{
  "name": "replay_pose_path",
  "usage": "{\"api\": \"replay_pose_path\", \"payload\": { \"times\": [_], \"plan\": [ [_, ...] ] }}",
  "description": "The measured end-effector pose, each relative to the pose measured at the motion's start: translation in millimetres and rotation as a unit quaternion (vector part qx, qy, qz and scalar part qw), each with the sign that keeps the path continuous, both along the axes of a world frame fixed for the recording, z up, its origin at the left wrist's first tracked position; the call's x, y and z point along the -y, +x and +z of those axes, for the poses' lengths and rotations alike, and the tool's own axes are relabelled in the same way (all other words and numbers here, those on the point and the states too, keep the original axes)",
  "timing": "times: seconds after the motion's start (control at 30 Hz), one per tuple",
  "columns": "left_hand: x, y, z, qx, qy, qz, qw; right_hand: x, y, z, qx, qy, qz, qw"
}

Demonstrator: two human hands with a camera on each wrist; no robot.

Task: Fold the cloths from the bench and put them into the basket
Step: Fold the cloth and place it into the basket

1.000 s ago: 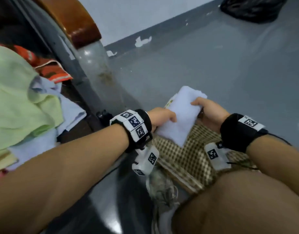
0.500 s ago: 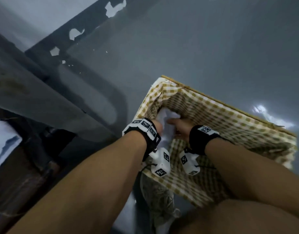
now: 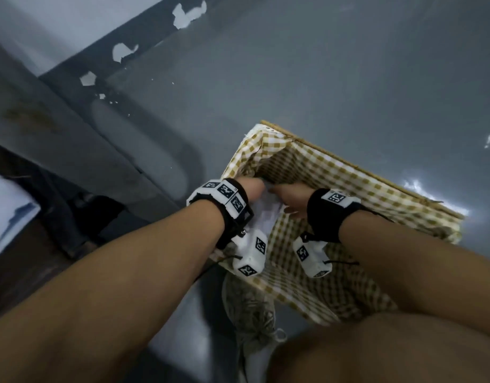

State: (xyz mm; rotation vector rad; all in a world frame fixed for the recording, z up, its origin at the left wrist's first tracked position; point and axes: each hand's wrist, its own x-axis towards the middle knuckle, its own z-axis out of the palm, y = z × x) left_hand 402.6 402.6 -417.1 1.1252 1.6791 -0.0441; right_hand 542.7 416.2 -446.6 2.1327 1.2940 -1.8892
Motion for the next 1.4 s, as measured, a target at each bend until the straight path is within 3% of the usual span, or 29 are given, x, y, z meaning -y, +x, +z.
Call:
{"api": "replay_pose_path", "payload": {
  "times": [0.13,0.33,0.53,0.6,0.67,0.77,0.87,0.97,1.03,1.13,1.2,1.3,1.4],
  "plan": [
    [16.4,-7.0,73.2,0.124,0.074,0.101,0.984,2.9,-15.9,77.5,-0.034,0.048,0.066,0.996],
    [76.6,-97.1,184.9,0.141,0.176,0.115,0.967,33.5,-92.4,200.6,-0.103,0.117,0.194,0.969],
    [189.3,-218.5,259.3,0.088,0.254,0.187,0.945,103.5,-223.0,284.8,-0.133,0.155,0.377,0.904],
    [231.5,-257.1,266.4,0.024,0.287,0.212,0.934,133.0,-268.9,296.1,-0.160,0.170,0.409,0.882],
    [269.9,-290.9,263.7,-0.091,0.312,0.209,0.922,158.6,-310.2,298.5,-0.185,0.195,0.432,0.861],
    [315.4,-327.4,242.0,-0.249,0.284,0.173,0.910,183.4,-358.4,283.7,-0.140,0.284,0.463,0.828],
    [344.2,-350.3,211.7,-0.284,0.259,0.164,0.909,191.8,-381.5,256.7,-0.019,0.381,0.521,0.763],
    [353.0,-364.7,192.7,-0.285,0.264,0.132,0.912,192.0,-389.1,233.4,0.034,0.418,0.571,0.705],
    [352.7,-370.2,189.6,-0.272,0.280,0.153,0.908,187.5,-395.0,228.5,0.054,0.464,0.569,0.677],
    [350.4,-376.7,190.7,-0.239,0.303,0.196,0.901,185.1,-404.3,239.4,0.020,0.492,0.514,0.702],
    [349.4,-377.9,193.7,-0.209,0.337,0.225,0.890,192.9,-405.5,248.4,-0.052,0.474,0.491,0.729],
    [345.5,-372.1,206.0,-0.152,0.405,0.251,0.866,221.7,-399.5,264.7,-0.238,0.366,0.478,0.762],
    [341.3,-365.6,218.1,-0.189,0.444,0.241,0.842,233.8,-397.7,279.0,-0.329,0.299,0.436,0.783]
  ]
}}
